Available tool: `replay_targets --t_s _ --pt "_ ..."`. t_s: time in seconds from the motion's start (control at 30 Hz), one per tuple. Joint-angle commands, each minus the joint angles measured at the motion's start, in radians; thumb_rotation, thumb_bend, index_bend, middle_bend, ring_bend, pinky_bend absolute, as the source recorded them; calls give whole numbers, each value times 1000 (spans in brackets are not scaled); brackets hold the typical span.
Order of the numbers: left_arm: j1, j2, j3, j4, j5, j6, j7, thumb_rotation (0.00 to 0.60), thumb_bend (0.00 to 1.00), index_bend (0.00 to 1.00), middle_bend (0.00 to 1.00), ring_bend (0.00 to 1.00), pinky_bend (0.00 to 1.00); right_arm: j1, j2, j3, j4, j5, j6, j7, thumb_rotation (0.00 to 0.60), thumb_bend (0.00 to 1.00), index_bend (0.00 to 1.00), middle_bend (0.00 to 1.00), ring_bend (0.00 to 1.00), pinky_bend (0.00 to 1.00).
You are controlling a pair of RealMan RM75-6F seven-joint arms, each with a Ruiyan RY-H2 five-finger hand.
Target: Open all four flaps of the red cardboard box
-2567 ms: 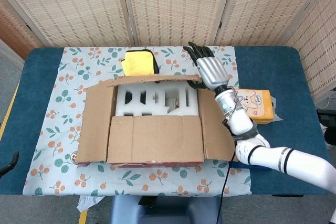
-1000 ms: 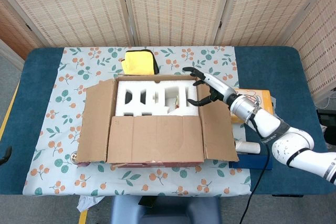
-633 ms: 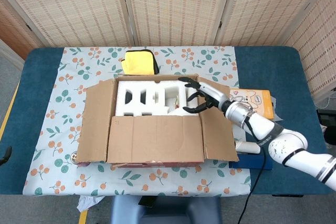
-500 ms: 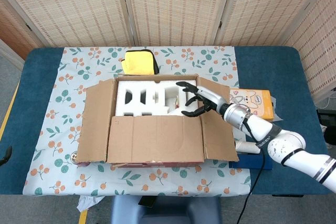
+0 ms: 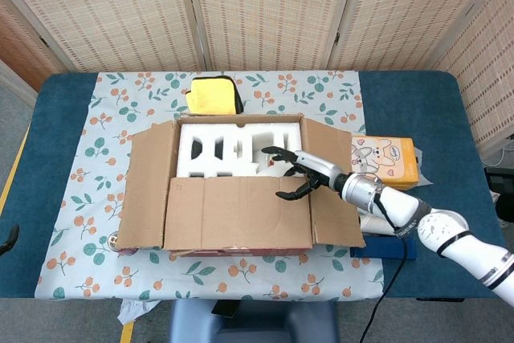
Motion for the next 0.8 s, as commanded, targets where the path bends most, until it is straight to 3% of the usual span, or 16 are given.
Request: replay_targets --t_s 0.03,0.4,0.8 --pt "0 0 1 -1 1 -1 2 600 393 0 9 0 9 -15 -7 16 1 39 -24 -39 600 385 0 0 0 296" --pt "-3 0 1 0 2 -4 8 600 393 0 10 0 9 -80 12 93 -59 133 -35 -133 600 385 0 0 0 296" --pt "-3 -3 6 -4 6 -2 27 600 393 0 10 0 11 -221 114 182 -324 153 43 -193 600 384 0 0 0 335"
